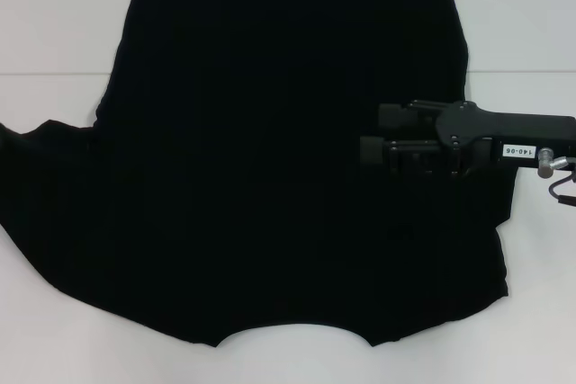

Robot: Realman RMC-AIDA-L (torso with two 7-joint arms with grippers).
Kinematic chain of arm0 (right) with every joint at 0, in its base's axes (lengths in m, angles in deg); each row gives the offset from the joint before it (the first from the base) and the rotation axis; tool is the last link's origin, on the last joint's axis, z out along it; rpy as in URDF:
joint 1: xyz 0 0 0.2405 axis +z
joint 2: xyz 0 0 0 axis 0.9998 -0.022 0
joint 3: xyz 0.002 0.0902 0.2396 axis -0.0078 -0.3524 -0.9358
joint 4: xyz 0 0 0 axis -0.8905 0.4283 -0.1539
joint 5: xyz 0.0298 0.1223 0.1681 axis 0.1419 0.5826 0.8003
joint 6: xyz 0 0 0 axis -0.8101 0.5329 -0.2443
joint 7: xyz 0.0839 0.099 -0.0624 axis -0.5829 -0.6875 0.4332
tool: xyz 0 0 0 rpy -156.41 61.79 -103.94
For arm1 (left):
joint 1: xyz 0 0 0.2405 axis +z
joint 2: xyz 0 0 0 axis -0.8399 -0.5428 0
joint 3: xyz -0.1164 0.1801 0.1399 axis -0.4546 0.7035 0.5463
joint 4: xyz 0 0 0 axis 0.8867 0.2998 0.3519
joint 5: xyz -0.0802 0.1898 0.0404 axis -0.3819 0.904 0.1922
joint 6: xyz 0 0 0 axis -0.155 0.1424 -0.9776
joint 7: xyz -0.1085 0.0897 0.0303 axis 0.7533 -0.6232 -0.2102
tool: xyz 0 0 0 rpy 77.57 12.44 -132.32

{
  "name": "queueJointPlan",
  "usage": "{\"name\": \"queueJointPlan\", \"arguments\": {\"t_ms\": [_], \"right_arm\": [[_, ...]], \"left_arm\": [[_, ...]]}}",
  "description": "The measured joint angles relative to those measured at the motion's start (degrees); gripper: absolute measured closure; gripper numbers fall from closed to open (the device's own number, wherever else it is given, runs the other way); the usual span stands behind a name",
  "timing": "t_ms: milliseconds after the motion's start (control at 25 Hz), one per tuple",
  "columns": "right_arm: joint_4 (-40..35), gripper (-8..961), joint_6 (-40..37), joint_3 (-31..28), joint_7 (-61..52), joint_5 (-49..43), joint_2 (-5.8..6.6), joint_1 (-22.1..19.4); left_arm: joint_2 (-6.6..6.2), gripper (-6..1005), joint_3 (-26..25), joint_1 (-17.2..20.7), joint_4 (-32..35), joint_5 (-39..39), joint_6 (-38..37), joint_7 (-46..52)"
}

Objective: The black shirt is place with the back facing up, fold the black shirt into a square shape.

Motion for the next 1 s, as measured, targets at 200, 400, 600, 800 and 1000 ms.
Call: {"name": "queueJointPlan", "arguments": {"t_ms": [200, 400, 600, 800, 1000], "right_arm": [[0.00, 62, 0.00, 0.00, 0.00, 0.49, 0.00, -0.43], [0.00, 63, 0.00, 0.00, 0.00, 0.55, 0.00, -0.49], [0.00, 63, 0.00, 0.00, 0.00, 0.60, 0.00, -0.39], [0.00, 64, 0.04, 0.00, 0.04, 0.62, 0.00, -0.19], [0.00, 64, 0.23, 0.00, 0.12, 0.62, 0.00, -0.15]], "left_arm": [[0.02, 998, -0.01, 0.57, 1.11, -0.06, -0.14, 0.32], [0.08, 997, 0.07, 0.62, 1.16, 0.50, -0.17, 0.41], [0.12, 997, 0.05, 0.72, 1.07, 0.87, -1.17, 0.47], [0.21, 997, 0.00, 1.23, 1.27, 1.03, -1.38, 0.54], [0.32, 998, -0.01, 1.49, 1.37, 1.09, -1.38, 0.56]]}}
